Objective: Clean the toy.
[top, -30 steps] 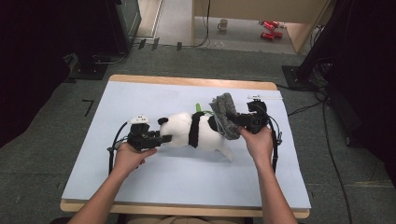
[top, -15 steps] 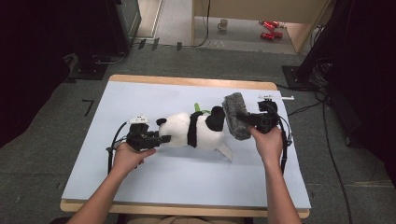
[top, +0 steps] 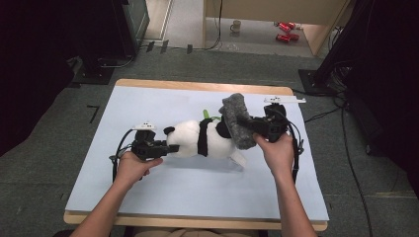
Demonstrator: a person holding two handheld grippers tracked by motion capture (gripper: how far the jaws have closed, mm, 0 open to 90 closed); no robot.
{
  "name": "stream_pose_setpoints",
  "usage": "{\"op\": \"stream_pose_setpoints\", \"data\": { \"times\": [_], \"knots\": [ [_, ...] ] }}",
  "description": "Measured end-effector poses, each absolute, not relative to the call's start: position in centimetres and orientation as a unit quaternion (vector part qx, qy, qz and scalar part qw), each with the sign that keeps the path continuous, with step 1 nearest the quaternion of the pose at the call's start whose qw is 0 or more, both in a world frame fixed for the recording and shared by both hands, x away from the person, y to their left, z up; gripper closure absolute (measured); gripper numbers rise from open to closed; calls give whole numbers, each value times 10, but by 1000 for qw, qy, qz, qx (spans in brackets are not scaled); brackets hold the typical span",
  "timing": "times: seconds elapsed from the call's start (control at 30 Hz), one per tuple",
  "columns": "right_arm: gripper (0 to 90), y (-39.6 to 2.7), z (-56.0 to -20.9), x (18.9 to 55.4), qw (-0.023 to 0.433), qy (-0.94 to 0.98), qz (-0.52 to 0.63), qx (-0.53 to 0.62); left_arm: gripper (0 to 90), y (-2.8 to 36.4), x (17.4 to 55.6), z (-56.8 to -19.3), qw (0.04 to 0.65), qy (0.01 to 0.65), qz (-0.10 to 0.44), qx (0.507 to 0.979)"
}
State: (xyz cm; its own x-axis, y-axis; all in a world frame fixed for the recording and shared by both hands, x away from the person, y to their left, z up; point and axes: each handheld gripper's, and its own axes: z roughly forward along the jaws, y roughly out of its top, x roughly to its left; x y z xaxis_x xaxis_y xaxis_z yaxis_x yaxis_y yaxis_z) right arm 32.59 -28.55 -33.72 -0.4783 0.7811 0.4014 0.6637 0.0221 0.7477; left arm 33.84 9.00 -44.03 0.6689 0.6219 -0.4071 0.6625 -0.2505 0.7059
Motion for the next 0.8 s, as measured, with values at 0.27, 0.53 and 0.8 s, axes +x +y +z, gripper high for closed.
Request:
{"op": "stream_pose_setpoints", "data": {
  "times": [0.27,0.53,0.8],
  "knots": [
    [782,-256,-342,320,37,736,477,478,606,93,335,-440,457,399,-4,795],
    [782,-244,-369,326,20,750,452,483,558,94,335,-442,471,384,17,794],
    [781,-248,-373,328,39,747,451,487,378,97,333,-442,484,348,51,801]
  ]
}}
